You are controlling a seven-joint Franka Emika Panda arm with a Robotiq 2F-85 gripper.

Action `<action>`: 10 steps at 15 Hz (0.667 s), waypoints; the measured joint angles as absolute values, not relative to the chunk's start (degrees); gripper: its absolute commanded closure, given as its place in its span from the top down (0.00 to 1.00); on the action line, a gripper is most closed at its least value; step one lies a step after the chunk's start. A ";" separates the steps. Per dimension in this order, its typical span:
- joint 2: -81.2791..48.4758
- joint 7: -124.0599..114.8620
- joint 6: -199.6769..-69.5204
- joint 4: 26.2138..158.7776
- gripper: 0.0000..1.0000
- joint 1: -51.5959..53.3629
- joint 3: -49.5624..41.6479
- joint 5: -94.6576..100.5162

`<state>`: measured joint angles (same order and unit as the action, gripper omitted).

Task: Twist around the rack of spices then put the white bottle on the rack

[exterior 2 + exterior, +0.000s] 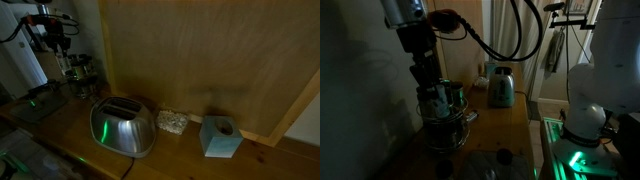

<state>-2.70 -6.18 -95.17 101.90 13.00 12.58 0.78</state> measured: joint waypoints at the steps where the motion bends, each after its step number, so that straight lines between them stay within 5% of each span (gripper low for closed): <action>1: -2.70 -6.58 -95.17 101.92 0.20 13.00 12.58 1.22; 10: -2.83 -8.18 -96.28 103.01 0.20 13.00 12.58 2.06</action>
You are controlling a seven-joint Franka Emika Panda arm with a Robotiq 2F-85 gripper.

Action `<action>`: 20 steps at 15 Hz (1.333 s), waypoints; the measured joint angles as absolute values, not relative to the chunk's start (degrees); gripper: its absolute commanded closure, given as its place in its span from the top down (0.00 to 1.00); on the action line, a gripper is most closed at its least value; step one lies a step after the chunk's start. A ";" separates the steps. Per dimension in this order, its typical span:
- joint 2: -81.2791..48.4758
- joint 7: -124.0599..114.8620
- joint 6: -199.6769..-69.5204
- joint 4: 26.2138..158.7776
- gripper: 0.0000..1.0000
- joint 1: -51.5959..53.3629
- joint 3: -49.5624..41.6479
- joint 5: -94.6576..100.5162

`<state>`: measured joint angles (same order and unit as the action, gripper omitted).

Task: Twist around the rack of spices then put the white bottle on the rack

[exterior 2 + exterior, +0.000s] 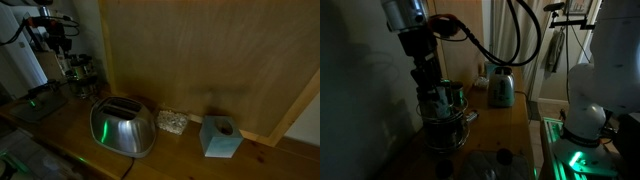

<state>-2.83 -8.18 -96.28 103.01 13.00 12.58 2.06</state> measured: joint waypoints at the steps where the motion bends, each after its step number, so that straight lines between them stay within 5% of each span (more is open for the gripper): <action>1: -2.83 -8.33 -96.64 103.49 0.20 13.00 12.58 2.06; 4: -2.85 -8.93 -97.67 104.78 0.21 12.99 12.57 2.05; 5: -2.86 -9.08 -98.07 105.22 0.70 12.99 12.57 2.05; 7: -2.85 -9.35 -98.93 105.82 0.76 12.99 12.57 2.01; 10: -2.80 -9.56 -99.61 106.06 0.98 13.03 12.59 1.98; 20: -1.26 -10.07 -99.68 106.08 1.00 13.36 13.03 -0.08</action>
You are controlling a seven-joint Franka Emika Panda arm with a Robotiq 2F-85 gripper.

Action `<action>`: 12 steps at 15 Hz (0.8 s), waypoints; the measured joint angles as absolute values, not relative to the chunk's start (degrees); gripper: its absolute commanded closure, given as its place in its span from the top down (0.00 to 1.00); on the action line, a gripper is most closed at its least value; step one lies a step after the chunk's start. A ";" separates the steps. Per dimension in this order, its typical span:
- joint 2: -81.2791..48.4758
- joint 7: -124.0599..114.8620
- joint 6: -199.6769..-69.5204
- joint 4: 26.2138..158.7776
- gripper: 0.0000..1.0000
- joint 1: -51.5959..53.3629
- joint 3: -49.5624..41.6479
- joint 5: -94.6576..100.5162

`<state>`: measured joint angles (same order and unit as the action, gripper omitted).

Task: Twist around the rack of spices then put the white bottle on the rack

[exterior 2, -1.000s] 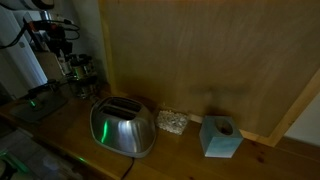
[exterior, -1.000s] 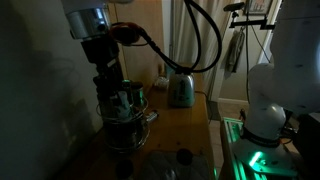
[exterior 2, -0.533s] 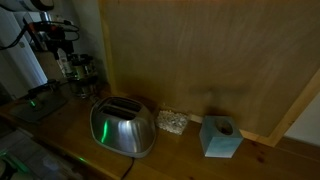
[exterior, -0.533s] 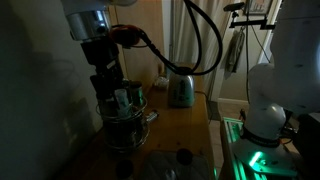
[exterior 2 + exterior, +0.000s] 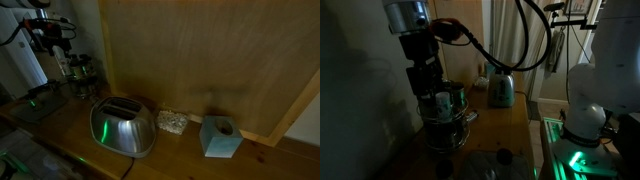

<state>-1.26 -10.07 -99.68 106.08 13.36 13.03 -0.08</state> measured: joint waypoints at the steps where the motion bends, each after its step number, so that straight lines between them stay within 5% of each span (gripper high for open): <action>1: -1.24 -10.07 -99.68 106.08 1.00 13.36 13.03 -0.75; 12: 6.59 -13.10 -96.53 105.03 1.00 13.68 14.52 -1.08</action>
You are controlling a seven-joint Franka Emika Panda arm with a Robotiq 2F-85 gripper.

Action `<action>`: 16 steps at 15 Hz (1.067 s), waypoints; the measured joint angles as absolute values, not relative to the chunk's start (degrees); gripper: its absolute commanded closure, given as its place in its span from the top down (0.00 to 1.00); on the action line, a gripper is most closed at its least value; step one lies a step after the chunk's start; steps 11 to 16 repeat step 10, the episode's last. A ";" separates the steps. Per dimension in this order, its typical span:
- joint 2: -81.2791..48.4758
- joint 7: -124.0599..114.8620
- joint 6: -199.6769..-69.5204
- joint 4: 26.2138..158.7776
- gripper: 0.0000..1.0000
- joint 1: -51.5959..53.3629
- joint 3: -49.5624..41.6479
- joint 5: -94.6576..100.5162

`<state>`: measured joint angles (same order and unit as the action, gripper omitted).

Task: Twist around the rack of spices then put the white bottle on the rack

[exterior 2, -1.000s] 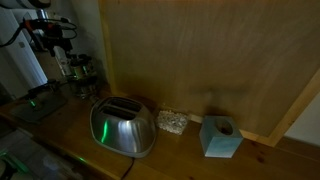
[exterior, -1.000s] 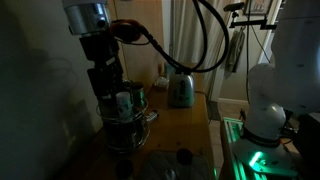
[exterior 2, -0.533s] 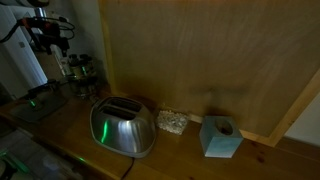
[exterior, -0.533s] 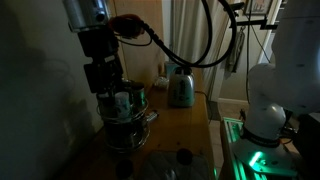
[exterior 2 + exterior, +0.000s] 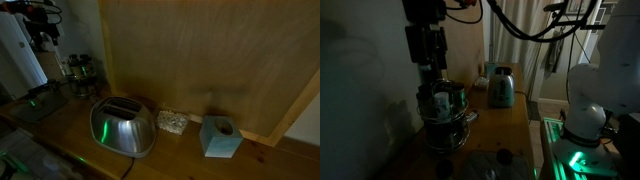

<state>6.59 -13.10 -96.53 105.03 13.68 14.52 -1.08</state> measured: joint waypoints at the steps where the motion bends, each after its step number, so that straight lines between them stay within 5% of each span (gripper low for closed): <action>1: 7.62 -13.80 -95.74 104.66 1.00 13.69 14.85 -0.30; 16: 15.02 -18.40 -91.85 103.05 1.00 13.65 16.78 3.78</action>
